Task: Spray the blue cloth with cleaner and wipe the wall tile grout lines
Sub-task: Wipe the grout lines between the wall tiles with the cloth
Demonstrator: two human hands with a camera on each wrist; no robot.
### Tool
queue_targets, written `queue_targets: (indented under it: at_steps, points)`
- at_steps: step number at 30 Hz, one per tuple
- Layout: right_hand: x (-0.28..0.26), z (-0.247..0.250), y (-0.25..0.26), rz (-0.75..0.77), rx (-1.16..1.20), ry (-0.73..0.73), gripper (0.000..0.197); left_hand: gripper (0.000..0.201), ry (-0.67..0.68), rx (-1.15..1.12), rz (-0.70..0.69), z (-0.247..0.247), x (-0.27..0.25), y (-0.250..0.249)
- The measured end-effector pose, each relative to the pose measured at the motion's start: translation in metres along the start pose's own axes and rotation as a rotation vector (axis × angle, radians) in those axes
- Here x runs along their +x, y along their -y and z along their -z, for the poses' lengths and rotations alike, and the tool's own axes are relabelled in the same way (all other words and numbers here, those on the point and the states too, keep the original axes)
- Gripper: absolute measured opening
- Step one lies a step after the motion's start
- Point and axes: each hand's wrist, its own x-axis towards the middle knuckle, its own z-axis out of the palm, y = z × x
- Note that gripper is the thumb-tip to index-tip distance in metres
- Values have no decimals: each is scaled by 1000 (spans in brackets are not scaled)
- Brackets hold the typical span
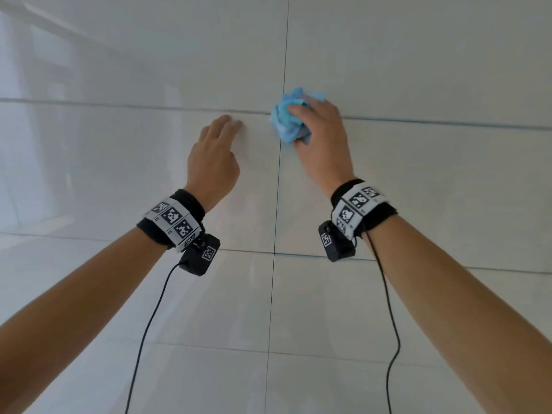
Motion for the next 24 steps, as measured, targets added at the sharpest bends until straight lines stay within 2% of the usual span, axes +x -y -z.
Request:
queue_targets:
  at_steps: [4,9,12,14,17,19,21,24]
  points:
    - [-43,-26,-2,73,-11,54,46,84,38,41,-59,-8,-14,22]
    - [-123,-52,-9,422,-145,207,33,92,98,96,-84,-7,-32,41]
    - [-120,-50,-15,567,-256,236,31,93,107,98,-82,-8,-42,48]
    - [-96,-41,-16,553,-305,178,31,92,99,89,-95,-9,-48,51]
    - [-52,-21,-15,339,-267,21,27,91,82,79,-96,-13,-58,54]
    - [-39,-18,-13,304,-249,2,17,91,71,75,-84,-17,-66,56]
    - [-45,-27,-10,347,-215,32,19,91,64,79,-83,-22,-77,59]
    - [-89,-49,-4,393,-182,105,25,93,60,99,-90,-26,-93,66]
